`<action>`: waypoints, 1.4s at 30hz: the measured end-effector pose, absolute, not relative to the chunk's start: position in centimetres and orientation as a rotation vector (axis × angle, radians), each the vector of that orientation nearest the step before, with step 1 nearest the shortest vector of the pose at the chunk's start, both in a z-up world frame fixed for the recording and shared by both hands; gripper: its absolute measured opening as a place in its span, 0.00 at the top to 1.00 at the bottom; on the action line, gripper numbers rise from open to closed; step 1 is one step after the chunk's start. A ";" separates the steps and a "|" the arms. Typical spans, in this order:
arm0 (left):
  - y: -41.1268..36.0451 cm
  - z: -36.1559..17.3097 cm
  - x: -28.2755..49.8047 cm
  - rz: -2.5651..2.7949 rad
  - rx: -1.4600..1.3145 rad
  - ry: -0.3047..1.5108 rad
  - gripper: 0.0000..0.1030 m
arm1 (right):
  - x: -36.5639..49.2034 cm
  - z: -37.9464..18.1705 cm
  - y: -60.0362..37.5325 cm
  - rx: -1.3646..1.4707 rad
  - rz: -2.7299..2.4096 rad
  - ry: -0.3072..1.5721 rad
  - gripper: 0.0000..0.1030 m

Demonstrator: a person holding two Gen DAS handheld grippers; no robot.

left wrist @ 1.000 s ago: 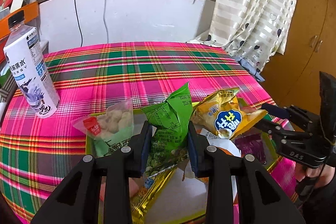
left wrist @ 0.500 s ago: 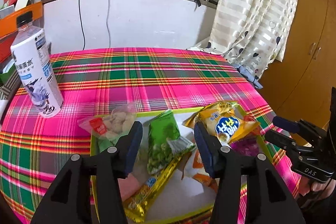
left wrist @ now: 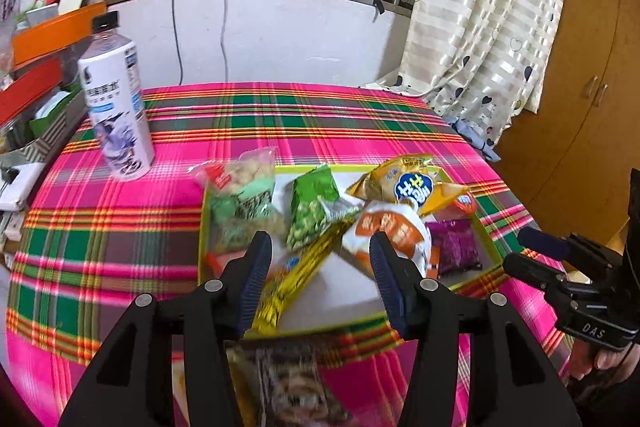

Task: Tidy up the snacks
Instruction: 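Withdraw both grippers from the tray toward the packets lying beside it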

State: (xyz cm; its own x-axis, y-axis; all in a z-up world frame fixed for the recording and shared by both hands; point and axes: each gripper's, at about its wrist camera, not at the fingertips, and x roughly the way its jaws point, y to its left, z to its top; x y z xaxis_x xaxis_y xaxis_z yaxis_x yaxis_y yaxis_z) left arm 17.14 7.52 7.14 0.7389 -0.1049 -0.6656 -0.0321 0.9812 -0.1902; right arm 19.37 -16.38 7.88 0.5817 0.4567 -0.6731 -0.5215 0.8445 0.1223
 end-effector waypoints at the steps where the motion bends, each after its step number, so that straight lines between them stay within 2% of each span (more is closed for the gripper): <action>1: 7.5 7.2 16.6 -0.035 -0.195 0.739 0.49 | 18.8 7.9 -16.2 -0.093 0.580 0.759 0.52; 22: 6.9 7.1 9.9 -0.009 -0.203 0.739 0.49 | 13.1 8.4 -15.6 -0.078 0.631 0.771 0.52; 42: 7.3 6.3 8.9 -0.006 -0.218 0.756 0.49 | 12.5 8.1 -14.6 -0.095 0.645 0.786 0.52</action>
State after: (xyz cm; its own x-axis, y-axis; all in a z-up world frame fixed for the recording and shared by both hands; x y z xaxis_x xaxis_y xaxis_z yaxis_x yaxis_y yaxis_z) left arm 8.87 7.34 6.31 0.7284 -0.0837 -0.6800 -0.0730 0.9774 -0.1985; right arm 12.47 -14.64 8.10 0.5267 0.5042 -0.6843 -0.5726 0.8055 0.1527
